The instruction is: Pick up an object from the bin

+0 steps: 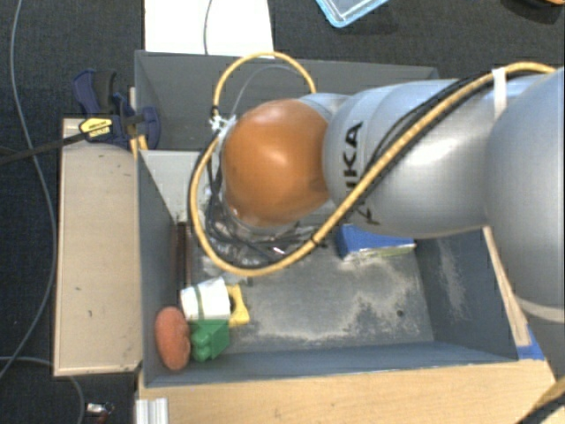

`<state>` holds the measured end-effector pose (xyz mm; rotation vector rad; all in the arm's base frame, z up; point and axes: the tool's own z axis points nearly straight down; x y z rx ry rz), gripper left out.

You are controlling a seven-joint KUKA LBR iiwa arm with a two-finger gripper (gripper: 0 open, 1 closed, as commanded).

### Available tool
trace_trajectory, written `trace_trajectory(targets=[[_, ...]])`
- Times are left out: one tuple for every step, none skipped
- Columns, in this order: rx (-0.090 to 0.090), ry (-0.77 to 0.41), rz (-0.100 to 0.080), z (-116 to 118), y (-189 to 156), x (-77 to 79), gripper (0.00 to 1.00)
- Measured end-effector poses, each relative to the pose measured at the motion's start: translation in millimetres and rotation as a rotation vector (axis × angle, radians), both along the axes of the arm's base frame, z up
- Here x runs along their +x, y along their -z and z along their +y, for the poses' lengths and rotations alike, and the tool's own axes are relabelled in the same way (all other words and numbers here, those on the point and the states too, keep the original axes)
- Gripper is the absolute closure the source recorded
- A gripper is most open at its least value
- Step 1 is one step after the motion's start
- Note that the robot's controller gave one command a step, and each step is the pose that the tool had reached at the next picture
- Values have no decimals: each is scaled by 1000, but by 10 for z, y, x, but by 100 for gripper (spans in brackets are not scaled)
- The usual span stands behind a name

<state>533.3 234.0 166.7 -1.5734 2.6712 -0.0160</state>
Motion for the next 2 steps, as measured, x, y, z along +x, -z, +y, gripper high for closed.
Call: trace_trajectory(targets=[[11,314,5,-225,308,-204,100],[12,331,7,-255,-29,-190,100]])
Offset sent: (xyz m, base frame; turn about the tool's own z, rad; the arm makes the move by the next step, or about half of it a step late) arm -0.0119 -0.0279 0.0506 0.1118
